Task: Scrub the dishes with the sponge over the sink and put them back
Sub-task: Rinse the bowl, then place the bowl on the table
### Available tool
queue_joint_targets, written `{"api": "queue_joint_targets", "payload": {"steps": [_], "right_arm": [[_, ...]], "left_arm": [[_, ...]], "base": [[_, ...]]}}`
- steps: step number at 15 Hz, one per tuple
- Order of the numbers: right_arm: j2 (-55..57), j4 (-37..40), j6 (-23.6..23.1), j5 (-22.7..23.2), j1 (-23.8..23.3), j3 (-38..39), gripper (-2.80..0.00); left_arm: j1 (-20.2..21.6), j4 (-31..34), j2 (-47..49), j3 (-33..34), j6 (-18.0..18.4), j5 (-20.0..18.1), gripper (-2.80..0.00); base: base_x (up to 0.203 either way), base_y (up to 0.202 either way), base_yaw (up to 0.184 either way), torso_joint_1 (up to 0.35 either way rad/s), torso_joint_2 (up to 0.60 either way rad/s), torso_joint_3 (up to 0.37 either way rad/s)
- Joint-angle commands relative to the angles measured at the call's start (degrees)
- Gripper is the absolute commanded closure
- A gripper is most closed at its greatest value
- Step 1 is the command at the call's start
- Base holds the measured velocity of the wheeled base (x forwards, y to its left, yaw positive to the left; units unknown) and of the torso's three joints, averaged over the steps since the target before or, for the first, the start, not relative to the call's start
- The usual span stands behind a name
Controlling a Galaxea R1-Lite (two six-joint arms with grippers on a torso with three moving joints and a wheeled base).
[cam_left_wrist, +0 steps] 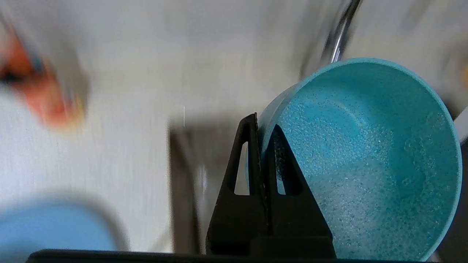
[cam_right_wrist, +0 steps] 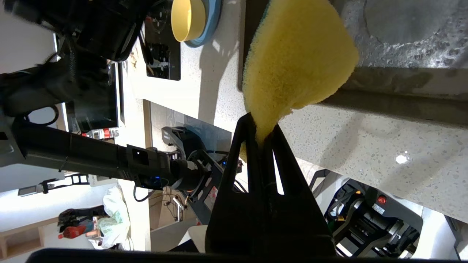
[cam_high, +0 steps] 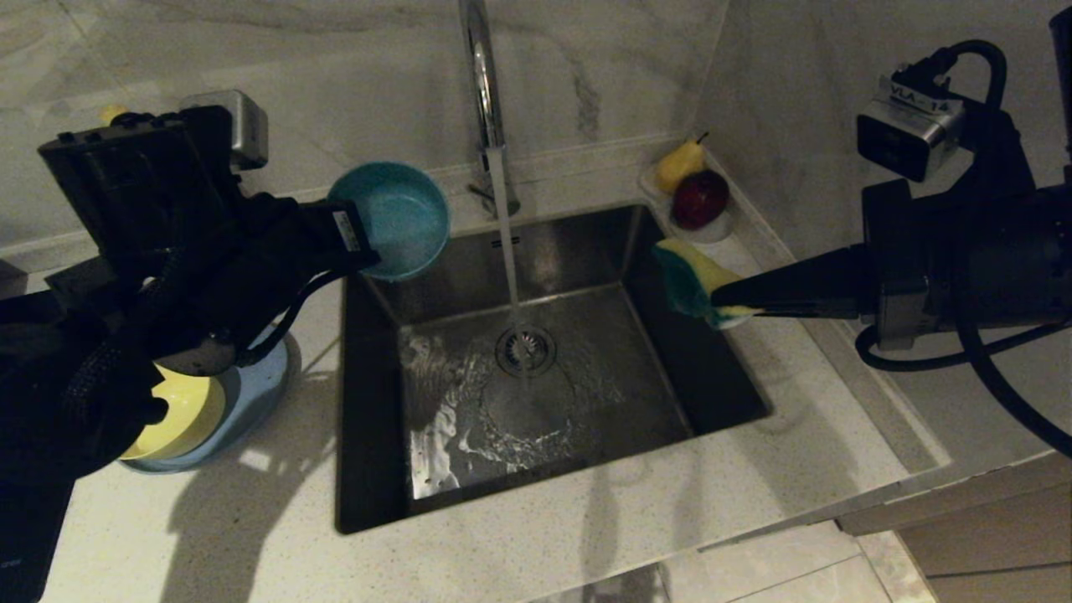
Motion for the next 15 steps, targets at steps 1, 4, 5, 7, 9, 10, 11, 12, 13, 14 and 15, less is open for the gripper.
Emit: {"api": "queue_joint_targets", "payload": {"steps": [1,4,5,7,9,10,11,12,13,14,15], "right_arm": [[-0.2,0.2,0.2,0.2,0.0,0.2,0.0],[0.1,0.2,0.2,0.2,-0.4,0.9,0.0],[0.3,0.3,0.2,0.2,-0.9,1.0,0.0],[0.0,0.5,0.3,0.2,-1.1,1.1,0.0],[-0.6,1.6,0.3,0.2,-1.1,0.8,0.0],[-0.8,1.9,0.3,0.2,-1.1,0.5,0.0],[-0.8,2.2,0.2,0.2,-1.2,0.3,0.0],[-0.6,2.3,0.2,0.2,-1.3,0.2,0.0],[-0.3,2.3,0.2,0.2,-1.5,0.3,0.0],[0.2,2.0,0.2,0.2,-2.3,0.9,0.0],[0.6,2.1,0.2,0.2,-2.5,1.2,0.0]], "left_arm": [[1.0,21.8,-2.4,-4.6,-6.7,-0.3,0.0],[3.6,34.5,-4.0,-12.4,-17.8,-1.3,0.0],[4.5,38.6,-5.1,-14.0,-19.5,-1.4,0.0],[7.3,44.6,-7.3,-16.6,-23.2,-1.5,0.0],[10.6,48.4,-8.6,-18.1,-24.8,-1.4,0.0],[13.3,50.7,-9.3,-18.8,-25.2,-1.3,0.0],[17.2,52.5,-10.3,-19.3,-25.6,-1.2,0.0],[21.1,53.4,-11.0,-19.3,-25.8,-1.3,0.0],[24.5,53.7,-11.5,-19.0,-26.0,-1.6,0.0],[28.8,53.7,-11.8,-18.0,-26.6,-2.1,0.0],[32.8,53.1,-11.8,-16.1,-27.7,-3.1,0.0]], "base": [[0.0,0.0,0.0,0.0,0.0,0.0],[0.0,0.0,0.0,0.0,0.0,0.0],[0.0,0.0,0.0,0.0,0.0,0.0],[0.0,0.0,0.0,0.0,0.0,0.0],[0.0,0.0,0.0,0.0,0.0,0.0],[0.0,0.0,0.0,0.0,0.0,0.0],[0.0,0.0,0.0,0.0,0.0,0.0],[0.0,0.0,0.0,0.0,0.0,0.0],[0.0,0.0,0.0,0.0,0.0,0.0],[0.0,0.0,0.0,0.0,0.0,0.0],[0.0,0.0,0.0,0.0,0.0,0.0]]}}
